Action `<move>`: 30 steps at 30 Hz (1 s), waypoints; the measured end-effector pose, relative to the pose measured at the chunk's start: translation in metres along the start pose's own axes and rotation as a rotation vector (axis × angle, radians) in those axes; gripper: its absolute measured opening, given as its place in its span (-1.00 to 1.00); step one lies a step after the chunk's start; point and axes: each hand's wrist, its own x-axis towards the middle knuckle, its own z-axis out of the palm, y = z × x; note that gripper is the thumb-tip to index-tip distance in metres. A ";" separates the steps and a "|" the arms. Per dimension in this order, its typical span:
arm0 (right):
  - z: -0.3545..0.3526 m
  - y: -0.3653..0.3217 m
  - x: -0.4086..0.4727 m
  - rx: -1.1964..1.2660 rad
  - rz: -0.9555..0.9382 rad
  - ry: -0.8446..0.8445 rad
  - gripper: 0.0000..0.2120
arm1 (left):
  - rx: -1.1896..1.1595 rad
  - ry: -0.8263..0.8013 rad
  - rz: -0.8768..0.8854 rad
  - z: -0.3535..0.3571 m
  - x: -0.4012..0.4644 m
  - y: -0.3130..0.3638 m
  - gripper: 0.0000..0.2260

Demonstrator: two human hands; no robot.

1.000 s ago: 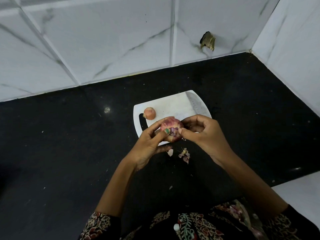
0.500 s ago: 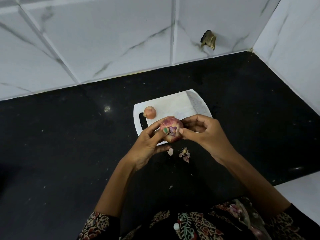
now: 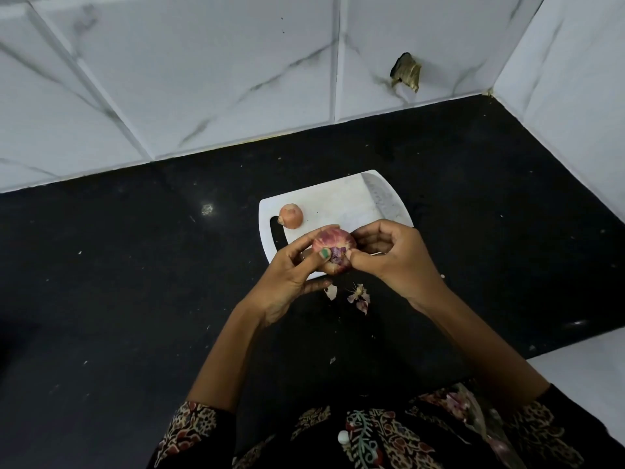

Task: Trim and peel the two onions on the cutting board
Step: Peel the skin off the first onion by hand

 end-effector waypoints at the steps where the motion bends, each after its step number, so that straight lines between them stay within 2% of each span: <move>1: -0.001 0.001 0.000 0.002 0.002 -0.009 -0.77 | -0.004 0.003 -0.005 0.000 0.000 -0.001 -0.73; 5: 0.001 0.006 0.001 -0.003 -0.002 0.024 -0.82 | -0.051 0.009 -0.037 0.000 -0.002 -0.005 -0.72; 8: 0.003 0.011 0.001 0.046 0.045 0.092 -0.76 | -0.086 0.012 -0.064 0.001 0.000 -0.007 -0.68; 14: 0.004 0.011 -0.003 0.269 0.154 0.008 -0.85 | -0.144 0.085 -0.109 0.002 0.004 -0.010 -0.78; 17: 0.002 0.014 -0.003 0.323 0.150 -0.003 -0.82 | -0.175 0.081 -0.126 0.005 0.004 -0.011 -0.73; 21: 0.002 0.029 -0.003 0.189 0.153 0.083 -0.86 | -0.295 0.085 -0.141 0.009 0.004 -0.010 -0.64; 24: 0.002 0.049 -0.002 0.033 0.171 0.139 -0.85 | -0.294 0.094 -0.149 0.007 0.005 -0.009 -0.61; 27: 0.003 0.056 0.000 -0.128 0.137 0.065 -0.89 | -0.209 0.147 -0.180 0.006 0.008 -0.011 -0.56; 30: 0.005 0.044 0.000 -0.227 0.083 0.015 -0.77 | -0.135 0.197 -0.198 0.009 0.009 -0.014 -0.56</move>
